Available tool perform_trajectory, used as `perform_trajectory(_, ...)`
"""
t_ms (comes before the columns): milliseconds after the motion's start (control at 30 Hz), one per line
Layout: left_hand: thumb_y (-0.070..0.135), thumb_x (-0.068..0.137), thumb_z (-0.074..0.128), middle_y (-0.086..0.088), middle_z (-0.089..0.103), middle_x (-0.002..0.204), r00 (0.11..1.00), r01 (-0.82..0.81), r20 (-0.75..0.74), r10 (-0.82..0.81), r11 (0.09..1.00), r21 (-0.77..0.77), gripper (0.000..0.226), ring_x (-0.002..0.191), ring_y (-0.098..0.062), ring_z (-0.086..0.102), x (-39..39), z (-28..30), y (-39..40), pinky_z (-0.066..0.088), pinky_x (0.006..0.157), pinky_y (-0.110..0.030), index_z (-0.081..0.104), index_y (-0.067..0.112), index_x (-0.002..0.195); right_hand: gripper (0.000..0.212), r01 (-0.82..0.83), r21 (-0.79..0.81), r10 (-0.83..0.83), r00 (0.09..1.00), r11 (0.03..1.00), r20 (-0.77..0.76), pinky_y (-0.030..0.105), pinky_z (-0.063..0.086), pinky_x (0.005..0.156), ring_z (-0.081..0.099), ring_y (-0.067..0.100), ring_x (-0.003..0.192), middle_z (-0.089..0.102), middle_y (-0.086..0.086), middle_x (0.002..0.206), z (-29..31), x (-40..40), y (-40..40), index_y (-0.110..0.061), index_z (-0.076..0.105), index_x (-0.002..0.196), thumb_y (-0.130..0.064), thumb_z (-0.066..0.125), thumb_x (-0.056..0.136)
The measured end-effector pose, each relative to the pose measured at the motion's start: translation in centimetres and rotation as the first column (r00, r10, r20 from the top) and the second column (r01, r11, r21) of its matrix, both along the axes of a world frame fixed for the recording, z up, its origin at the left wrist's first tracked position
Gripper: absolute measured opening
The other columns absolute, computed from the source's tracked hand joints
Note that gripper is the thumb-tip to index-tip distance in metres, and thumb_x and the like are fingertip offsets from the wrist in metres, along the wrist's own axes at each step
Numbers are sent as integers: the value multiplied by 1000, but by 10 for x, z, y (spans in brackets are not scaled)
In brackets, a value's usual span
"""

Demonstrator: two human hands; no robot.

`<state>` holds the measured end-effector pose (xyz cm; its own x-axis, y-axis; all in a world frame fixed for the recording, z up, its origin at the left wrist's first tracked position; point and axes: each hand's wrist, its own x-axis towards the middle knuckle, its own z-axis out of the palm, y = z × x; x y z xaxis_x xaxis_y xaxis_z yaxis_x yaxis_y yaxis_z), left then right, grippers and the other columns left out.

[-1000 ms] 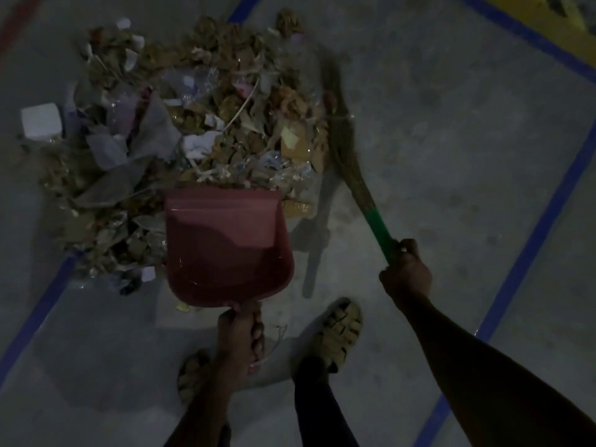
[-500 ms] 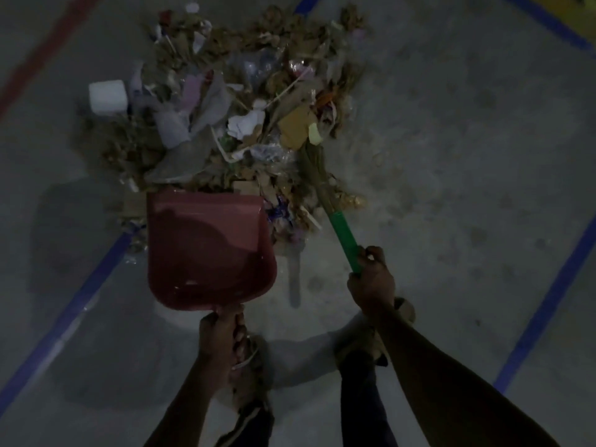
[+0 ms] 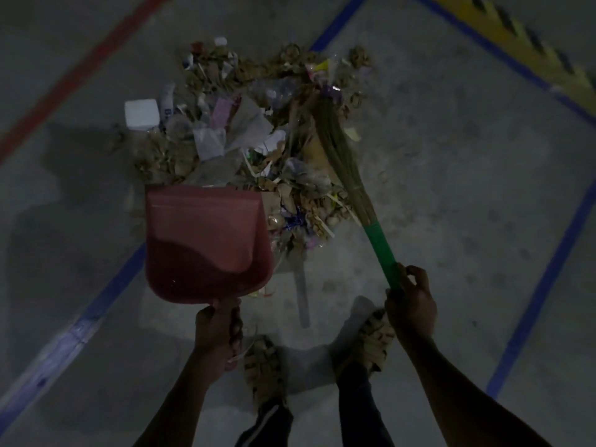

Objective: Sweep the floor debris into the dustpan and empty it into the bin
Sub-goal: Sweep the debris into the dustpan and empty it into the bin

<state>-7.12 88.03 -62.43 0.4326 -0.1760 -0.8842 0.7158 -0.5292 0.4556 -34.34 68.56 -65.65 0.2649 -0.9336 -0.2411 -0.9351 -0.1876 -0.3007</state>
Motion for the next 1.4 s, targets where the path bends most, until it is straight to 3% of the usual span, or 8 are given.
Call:
perform_trajectory(200, 21, 99, 55, -6, 42, 45, 997, -37, -68, 36, 999, -14, 32, 28, -16, 34, -3, -10, 37, 27, 39, -19, 50, 8, 71, 49, -92, -42, 89, 993, 995, -72, 35, 49, 39, 54, 23, 54, 45, 0, 128, -6, 17, 30, -13, 63, 123, -5, 75, 77)
perform_trajectory(467, 16, 96, 56, -5, 38, 46, 997, -73, -31, 77, 992, 101, 28, 30, -14, 29, -28, -11, 48, 25, 42, -18, 49, 10, 69, 61, -95, -71, 100, 993, 993, 68, 33, 49, 40, 61, 30, 69, 45, 12, 125, -15, 28, 46, -8, 58, 130, -5, 79, 73)
perform_trajectory(633, 16, 96, 56, -6, 38, 49, 999, -36, 16, 36, 999, 22, 37, 32, -16, 30, -35, -5, 25, 25, 38, -18, 48, 14, 60, 63, -34, 6, 32, 987, 999, 155, 34, 51, 52, 62, 36, 69, 50, 15, 125, -16, 26, 28, -6, 59, 131, -4, 79, 72)
perform_trajectory(800, 20, 94, 57, -4, 40, 47, 991, -132, 41, 130, 991, 33, 35, 31, -17, 31, -35, 10, 5, 25, 39, -18, 47, 13, 61, 61, -4, 168, -40, 966, 986, 254, 31, 48, 84, 63, 39, 95, 51, 19, 128, -18, 17, 28, -2, 57, 135, -2, 77, 77)
perform_trajectory(967, 23, 93, 56, -4, 38, 51, 986, -167, 17, 166, 984, 56, 36, 30, -16, 31, -36, 16, 12, 22, 41, -17, 46, 16, 60, 57, -147, 181, 75, 931, 972, 357, 35, 55, 78, 64, 34, 89, 55, 19, 118, -23, -12, 43, 3, 61, 128, -17, 67, 75)
perform_trajectory(1067, 27, 92, 53, 0, 37, 49, 982, -187, 5, 189, 973, 138, 34, 31, -15, 30, -40, 17, 29, 23, 44, -16, 45, 20, 60, 57, -272, 207, 181, 910, 940, 372, 34, 56, 78, 66, 32, 86, 57, 18, 116, -30, -28, 56, 1, 63, 127, -13, 71, 73)
perform_trajectory(1200, 26, 92, 53, 1, 38, 51, 957, -286, 18, 288, 941, 182, 25, 34, -14, 32, -49, 9, 57, 24, 41, -17, 47, 18, 69, 60, -381, 358, 275, 909, 852, 314, 31, 54, 79, 67, 30, 88, 58, 14, 119, -37, -36, 78, -5, 65, 127, 7, 78, 69)
perform_trajectory(1400, 28, 97, 53, 2, 39, 48, 910, -403, -12, 415, 888, 220, 28, 32, -13, 34, -75, 0, 95, 25, 39, -17, 47, 17, 71, 51, -426, 559, 475, 878, 711, 65, 33, 54, 79, 63, 25, 91, 54, 4, 120, -52, -40, 94, -20, 63, 131, -9, 69, 81)
